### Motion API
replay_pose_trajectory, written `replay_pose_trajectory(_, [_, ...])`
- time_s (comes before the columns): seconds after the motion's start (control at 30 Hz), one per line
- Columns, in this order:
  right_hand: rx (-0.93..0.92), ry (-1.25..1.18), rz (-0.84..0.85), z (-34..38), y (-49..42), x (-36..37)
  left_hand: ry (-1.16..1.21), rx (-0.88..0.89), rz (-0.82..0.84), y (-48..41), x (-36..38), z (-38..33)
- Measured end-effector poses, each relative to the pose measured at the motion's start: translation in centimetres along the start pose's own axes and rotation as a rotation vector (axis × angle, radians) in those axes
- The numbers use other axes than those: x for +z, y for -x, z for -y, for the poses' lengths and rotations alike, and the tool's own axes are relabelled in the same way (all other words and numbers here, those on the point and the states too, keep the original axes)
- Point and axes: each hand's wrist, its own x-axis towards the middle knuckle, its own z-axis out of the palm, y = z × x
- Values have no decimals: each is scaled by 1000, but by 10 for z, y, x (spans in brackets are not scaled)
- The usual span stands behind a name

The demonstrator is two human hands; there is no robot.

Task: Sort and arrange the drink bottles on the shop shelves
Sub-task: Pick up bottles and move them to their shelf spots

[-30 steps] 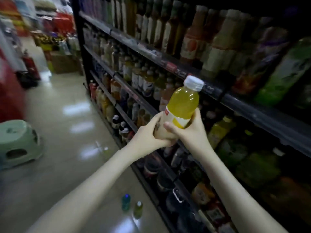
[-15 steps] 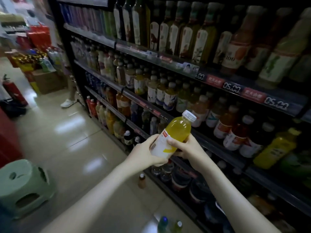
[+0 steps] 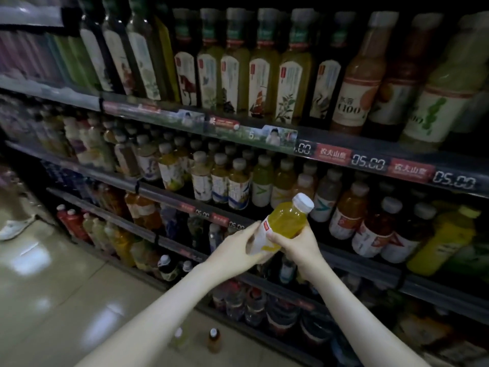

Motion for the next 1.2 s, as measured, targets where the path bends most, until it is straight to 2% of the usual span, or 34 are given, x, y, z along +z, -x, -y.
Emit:
replay_pose_trajectory(0.2, [-115, 57, -424, -3, -24, 40, -117, 186, 102, -62, -28, 28])
replay_pose_trajectory(0.3, [-183, 72, -549, -8, -40, 58, -173, 277, 163, -84, -39, 41])
replay_pose_trajectory(0.67, [26, 293, -609, -37, -118, 90, -147, 377, 300, -141, -65, 74])
replay_pose_trajectory(0.83, [237, 565, -626, -31, -139, 92, -105, 331, 355, -162, -62, 69])
replay_pose_trajectory(0.93, [299, 853, -657, -30, -136, 92, -103, 322, 380, -172, -58, 63])
replay_pose_trajectory(1.0, [200, 917, -703, -29, -128, 87, -85, 313, 346, -176, -52, 58])
replay_pose_trajectory(1.07, [16, 883, -726, -32, -118, 78, -62, 296, 262, -177, -45, 50])
replay_pose_trajectory(1.2, [-21, 748, -724, -37, -101, 48, -122, 227, 177, -185, -31, 32])
